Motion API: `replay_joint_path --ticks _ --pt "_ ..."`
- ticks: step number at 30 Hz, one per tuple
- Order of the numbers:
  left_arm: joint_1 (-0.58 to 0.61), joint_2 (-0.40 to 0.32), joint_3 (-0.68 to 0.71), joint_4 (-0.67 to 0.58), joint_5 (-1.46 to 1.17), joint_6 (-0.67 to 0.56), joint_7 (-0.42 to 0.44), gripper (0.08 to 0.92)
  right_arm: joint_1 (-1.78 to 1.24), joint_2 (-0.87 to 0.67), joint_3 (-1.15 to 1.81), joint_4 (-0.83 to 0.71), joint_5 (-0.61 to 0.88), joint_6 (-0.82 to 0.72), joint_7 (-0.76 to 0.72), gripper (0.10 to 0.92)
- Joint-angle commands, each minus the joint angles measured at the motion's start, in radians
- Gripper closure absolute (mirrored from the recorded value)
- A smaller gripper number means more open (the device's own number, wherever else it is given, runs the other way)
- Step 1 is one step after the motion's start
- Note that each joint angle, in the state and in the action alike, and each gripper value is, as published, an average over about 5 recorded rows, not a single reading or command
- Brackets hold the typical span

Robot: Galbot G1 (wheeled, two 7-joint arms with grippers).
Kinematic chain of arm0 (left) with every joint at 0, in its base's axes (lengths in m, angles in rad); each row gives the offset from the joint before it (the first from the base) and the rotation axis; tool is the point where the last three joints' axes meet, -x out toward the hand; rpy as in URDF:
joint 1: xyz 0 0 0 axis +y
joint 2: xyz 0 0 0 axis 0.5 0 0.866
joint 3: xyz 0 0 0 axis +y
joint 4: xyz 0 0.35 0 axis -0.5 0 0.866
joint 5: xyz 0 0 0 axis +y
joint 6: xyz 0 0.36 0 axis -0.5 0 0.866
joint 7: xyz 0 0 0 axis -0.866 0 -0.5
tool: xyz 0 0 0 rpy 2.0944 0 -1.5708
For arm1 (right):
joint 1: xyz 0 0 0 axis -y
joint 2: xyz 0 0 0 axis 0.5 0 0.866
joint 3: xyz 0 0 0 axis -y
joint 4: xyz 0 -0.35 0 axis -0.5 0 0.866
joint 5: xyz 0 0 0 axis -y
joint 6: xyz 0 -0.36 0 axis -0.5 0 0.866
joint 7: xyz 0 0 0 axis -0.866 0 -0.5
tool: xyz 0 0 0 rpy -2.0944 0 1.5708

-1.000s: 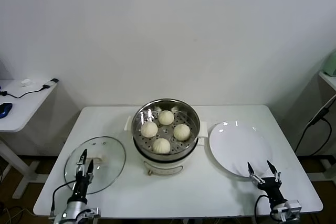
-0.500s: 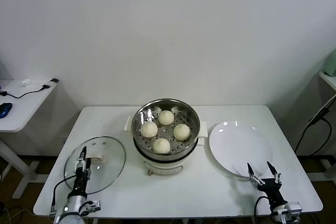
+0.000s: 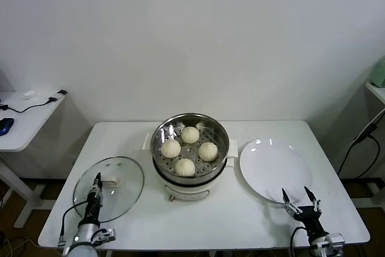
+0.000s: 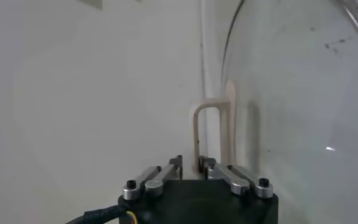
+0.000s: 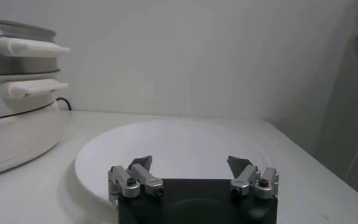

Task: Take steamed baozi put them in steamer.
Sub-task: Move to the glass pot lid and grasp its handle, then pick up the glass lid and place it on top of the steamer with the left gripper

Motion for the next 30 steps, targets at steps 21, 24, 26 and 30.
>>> replay_joint_path --ticks 21,24,26,30 --pt "0.092 0.305 -0.034 -0.722 -0.479 0.284 0.509 0.861 0.023 0.032 0.020 0.053 -0.085 -0.096 0.088 0.203" --pt "0.064 0.329 0.021 -0.810 -0.473 0.386 0.579 0.861 0.018 0.036 0.017 0.077 -0.097 -0.109 0.079 0.203" --pt "0.046 0.329 0.086 -0.845 -0.445 0.444 0.608 0.861 0.011 0.040 0.017 0.095 -0.112 -0.115 0.074 0.203" --pt "-0.002 0.295 0.241 -0.861 -0.309 0.518 0.626 0.861 0.000 0.052 0.016 0.124 -0.133 -0.123 0.069 0.203"
